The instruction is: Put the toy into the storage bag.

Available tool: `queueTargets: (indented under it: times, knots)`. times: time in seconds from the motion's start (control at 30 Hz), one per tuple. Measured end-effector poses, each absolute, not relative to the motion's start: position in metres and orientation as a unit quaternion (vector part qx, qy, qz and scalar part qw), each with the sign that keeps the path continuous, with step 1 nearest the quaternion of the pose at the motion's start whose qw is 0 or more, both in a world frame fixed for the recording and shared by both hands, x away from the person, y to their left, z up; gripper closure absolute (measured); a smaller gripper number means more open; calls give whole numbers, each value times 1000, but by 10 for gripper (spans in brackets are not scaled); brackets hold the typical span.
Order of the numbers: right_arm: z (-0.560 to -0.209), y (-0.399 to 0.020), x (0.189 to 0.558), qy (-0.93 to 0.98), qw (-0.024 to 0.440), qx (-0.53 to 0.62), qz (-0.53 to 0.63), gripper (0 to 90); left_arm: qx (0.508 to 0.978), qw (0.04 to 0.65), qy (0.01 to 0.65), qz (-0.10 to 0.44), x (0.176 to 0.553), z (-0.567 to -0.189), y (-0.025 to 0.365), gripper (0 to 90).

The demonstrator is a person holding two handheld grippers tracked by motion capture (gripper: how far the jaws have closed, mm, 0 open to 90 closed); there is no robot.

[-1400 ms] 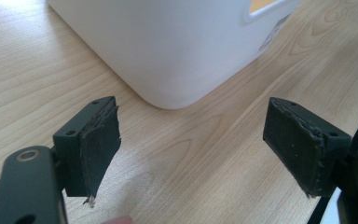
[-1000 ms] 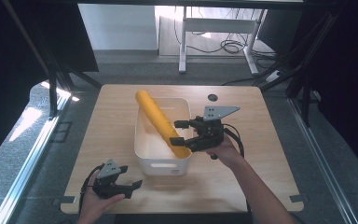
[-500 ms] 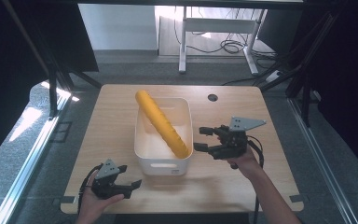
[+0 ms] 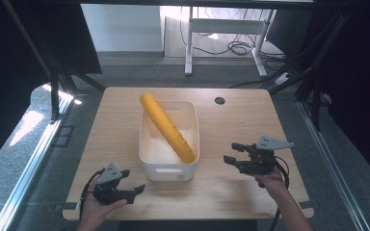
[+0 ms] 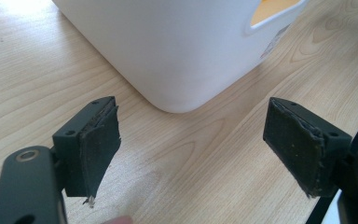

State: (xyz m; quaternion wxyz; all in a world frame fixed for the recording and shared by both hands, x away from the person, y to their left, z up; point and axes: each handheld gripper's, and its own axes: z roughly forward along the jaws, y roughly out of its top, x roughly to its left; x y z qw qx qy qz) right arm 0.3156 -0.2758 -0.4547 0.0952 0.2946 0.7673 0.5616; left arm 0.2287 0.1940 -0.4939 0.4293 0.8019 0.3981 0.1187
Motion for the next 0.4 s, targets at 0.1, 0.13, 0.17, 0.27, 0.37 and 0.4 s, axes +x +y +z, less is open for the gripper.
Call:
queueTargets:
  times: [0.1,0.13,0.17,0.27,0.37,0.4]
  knots:
    - [-467,-283,318,769,91,311,552,332,802,429,399,118,229,-495,195,187]
    - [-471,-285,319,769,90,315,548,332,802,429,400,118,229,-495,195,187]
    - [-472,-286,319,769,88,318,547,332,802,429,400,118,229,-495,195,187]
    - [-475,-287,320,769,87,322,546,332,802,429,399,118,229,-495,195,188]
    - [-477,-284,320,770,86,320,546,329,802,429,398,118,229,-495,194,187]
    - [-478,-282,320,773,86,320,542,326,802,430,397,118,229,-495,194,186]
